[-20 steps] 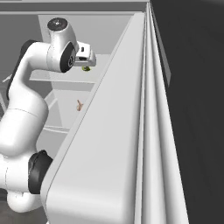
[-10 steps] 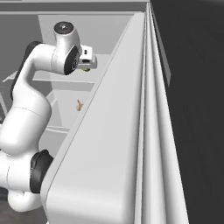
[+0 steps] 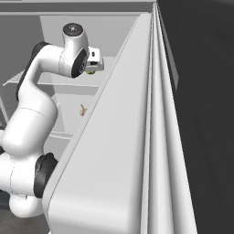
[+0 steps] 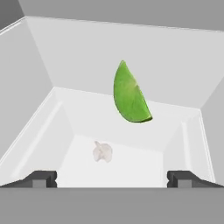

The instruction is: Grab a lemon wedge from the fridge and one ice cube from the ice bowl, and put them in the glass of lemonade.

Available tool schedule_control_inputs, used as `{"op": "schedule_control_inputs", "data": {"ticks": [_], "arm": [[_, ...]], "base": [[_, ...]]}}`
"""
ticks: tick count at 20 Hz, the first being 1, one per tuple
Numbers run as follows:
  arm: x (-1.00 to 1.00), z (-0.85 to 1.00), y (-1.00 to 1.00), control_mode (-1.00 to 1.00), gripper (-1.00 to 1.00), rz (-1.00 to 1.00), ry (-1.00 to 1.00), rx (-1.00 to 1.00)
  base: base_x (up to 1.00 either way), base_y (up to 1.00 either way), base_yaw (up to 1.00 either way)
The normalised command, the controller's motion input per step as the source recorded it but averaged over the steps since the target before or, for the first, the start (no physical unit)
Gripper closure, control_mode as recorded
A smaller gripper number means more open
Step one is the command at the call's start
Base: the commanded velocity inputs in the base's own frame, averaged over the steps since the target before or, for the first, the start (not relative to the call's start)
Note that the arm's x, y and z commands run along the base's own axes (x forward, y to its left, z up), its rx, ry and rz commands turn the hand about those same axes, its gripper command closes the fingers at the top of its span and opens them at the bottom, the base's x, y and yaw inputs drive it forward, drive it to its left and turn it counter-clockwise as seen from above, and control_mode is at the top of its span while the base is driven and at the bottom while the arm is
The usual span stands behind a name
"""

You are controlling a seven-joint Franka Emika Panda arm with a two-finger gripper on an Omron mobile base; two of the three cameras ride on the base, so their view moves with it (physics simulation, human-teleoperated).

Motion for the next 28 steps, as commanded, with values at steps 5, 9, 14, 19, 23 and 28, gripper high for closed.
{"op": "schedule_control_inputs", "data": {"ticks": [5, 9, 14, 19, 23, 28], "arm": [[0.25, 0.00, -0.09, -1.00, -1.00, 0.05, 0.00, 0.00], [0.16, 0.00, 0.01, -1.00, -1.00, 0.05, 0.00, 0.00], [0.09, 0.00, 0.16, -1.00, -1.00, 0.09, 0.00, 0.00], [0.39, 0.00, 0.04, -1.00, -1.00, 0.09, 0.00, 0.00], [0.26, 0.00, 0.00, -1.00, -1.00, 0.01, 0.00, 0.00], [0.18, 0.00, 0.00, -1.00, -1.00, 0.00, 0.00, 0.00]], "base": [[0.00, 0.00, 0.00], [0.00, 0.00, 0.00], [0.00, 0.00, 0.00], [0.00, 0.00, 0.00], [0.00, 0.00, 0.00], [0.00, 0.00, 0.00]]}}
